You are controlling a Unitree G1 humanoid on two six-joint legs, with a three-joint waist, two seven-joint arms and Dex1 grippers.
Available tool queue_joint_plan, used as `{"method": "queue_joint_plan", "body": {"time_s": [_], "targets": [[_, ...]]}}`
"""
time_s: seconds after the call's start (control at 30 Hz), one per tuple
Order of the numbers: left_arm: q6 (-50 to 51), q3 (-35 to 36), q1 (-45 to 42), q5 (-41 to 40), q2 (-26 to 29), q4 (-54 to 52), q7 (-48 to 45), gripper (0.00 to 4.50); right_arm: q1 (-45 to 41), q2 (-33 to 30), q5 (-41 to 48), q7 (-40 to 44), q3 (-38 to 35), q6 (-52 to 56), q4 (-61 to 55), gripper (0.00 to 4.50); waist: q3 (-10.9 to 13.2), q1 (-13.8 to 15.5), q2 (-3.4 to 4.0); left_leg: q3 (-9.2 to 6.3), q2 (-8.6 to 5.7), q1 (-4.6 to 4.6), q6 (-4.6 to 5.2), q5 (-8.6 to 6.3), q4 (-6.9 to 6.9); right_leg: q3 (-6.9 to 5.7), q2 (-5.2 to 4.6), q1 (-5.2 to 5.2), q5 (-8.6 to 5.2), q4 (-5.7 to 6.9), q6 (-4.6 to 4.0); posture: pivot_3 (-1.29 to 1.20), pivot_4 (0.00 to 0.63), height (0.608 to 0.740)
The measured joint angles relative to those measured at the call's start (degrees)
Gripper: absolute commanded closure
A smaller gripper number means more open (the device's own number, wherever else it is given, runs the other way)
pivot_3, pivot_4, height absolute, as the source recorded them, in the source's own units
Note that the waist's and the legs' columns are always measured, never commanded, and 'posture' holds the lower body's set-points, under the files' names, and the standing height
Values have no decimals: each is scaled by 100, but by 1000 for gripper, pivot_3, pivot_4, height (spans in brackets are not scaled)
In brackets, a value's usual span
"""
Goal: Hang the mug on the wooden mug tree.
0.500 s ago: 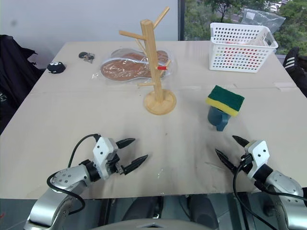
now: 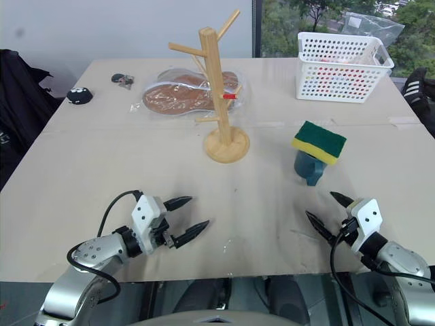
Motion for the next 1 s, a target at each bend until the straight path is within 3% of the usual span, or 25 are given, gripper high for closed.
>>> {"method": "queue_joint_plan", "body": {"time_s": [0.47,0.6,0.8,0.93,1.0], "targets": [[-26,-4,-61,1,0,91,-77,114,23,-252,59,69,-63,127,-185,17,2,1,3,0,-1,-1,0,0,1,0,0,0,0,0,0,0,150,740],[-5,-1,-268,-89,39,99,-186,114,84,-848,567,332,-550,712,-451,17,3,16,6,-1,-2,-3,1,0,6,-3,-1,2,0,0,1,0,150,740],[512,186,-1137,-928,141,-231,-361,114,-274,-2042,1694,572,-1783,1984,-953,17,7,37,9,-9,-2,-6,1,1,9,-11,5,5,1,0,1,0,150,740],[975,159,-1800,-1661,160,-575,-473,114,-1231,-2854,2012,748,-1929,2589,-762,17,9,1,9,-7,-7,-8,2,1,12,-11,13,6,2,0,1,0,150,740],[1194,148,-2168,-1826,133,-727,-335,114,-2000,-3234,2038,855,-1640,2832,-463,17,7,0,4,-15,-6,-6,2,1,10,-18,15,9,1,-1,1,0,150,740]]}}
